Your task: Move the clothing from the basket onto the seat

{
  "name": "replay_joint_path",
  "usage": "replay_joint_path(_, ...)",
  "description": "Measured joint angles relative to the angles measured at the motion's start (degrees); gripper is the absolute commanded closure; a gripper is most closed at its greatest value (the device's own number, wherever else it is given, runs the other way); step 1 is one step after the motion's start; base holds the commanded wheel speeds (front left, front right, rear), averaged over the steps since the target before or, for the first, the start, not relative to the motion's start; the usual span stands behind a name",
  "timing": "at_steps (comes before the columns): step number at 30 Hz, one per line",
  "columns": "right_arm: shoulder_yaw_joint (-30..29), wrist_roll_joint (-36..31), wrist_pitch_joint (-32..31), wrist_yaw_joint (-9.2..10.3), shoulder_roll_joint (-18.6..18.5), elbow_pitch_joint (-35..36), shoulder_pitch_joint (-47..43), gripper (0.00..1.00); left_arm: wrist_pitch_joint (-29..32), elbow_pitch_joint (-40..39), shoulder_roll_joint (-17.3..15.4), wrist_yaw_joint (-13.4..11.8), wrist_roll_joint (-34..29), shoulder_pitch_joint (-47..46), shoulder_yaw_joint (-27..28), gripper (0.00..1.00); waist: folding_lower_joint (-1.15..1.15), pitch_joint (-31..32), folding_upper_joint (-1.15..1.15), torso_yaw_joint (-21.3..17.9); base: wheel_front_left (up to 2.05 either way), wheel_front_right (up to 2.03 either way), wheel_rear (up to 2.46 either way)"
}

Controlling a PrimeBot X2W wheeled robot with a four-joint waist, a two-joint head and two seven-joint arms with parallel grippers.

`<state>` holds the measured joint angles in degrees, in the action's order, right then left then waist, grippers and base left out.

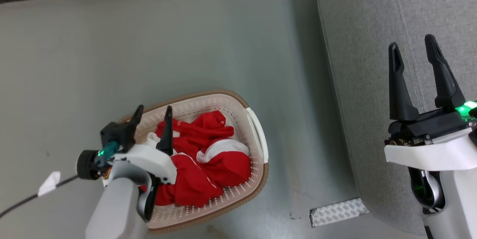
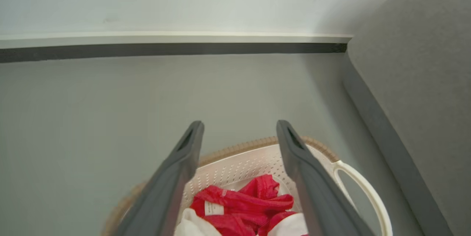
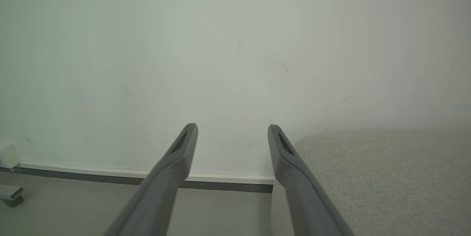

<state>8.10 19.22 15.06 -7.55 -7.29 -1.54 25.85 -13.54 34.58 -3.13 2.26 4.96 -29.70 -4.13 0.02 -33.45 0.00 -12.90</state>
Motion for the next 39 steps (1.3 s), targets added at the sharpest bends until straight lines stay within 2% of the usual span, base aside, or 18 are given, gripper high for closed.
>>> replay_joint_path(6, -0.1, 0.2, 0.0, 0.0, 0.6, 1.0, 1.5, 0.0, 5.1, 10.5, -0.1, 1.6, 0.5, -6.0, -1.3, 0.0, 0.0, -3.2, 0.0, -1.5, 0.0, 0.0, 0.0)
replay_joint_path(12, 0.4, 0.2, 0.0, 0.0, 1.5, 2.5, 2.9, 0.0, 15.0, 22.1, -1.0, 2.8, 1.7, -10.5, -2.5, 0.0, -0.01, -6.0, 0.0, -3.4, 0.0, 0.0, 0.0)
replay_joint_path(23, 0.7, 0.2, 0.0, 0.0, 2.5, 5.1, 4.3, 0.0, 27.1, 34.8, -1.8, 4.0, 3.3, -16.5, -3.3, 0.0, -0.01, -9.8, 0.0, -6.7, 0.0, 0.0, 0.0)
replay_joint_path(29, 1.5, 0.6, 0.0, 0.0, 3.4, 5.2, 5.3, 0.0, 32.4, 37.2, -2.1, 2.6, 3.1, -19.3, -4.1, 0.0, -0.01, -12.6, 0.0, -8.3, 0.0, 0.0, 0.0)
replay_joint_path(34, 3.1, 1.4, 0.0, 0.0, 3.9, 5.5, 7.3, 0.0, 37.3, 38.1, -4.8, -0.1, 2.6, -21.7, -4.8, 0.0, -0.01, -15.9, 0.0, -10.2, 0.0, 0.0, 0.0)
replay_joint_path(39, 3.6, 1.9, 0.0, 0.0, 4.1, 5.4, 8.1, 0.0, 40.4, 38.6, -5.7, -2.2, 2.5, -22.8, -5.3, 0.0, -0.01, -18.5, 0.0, -12.7, 0.0, 0.0, 0.0)
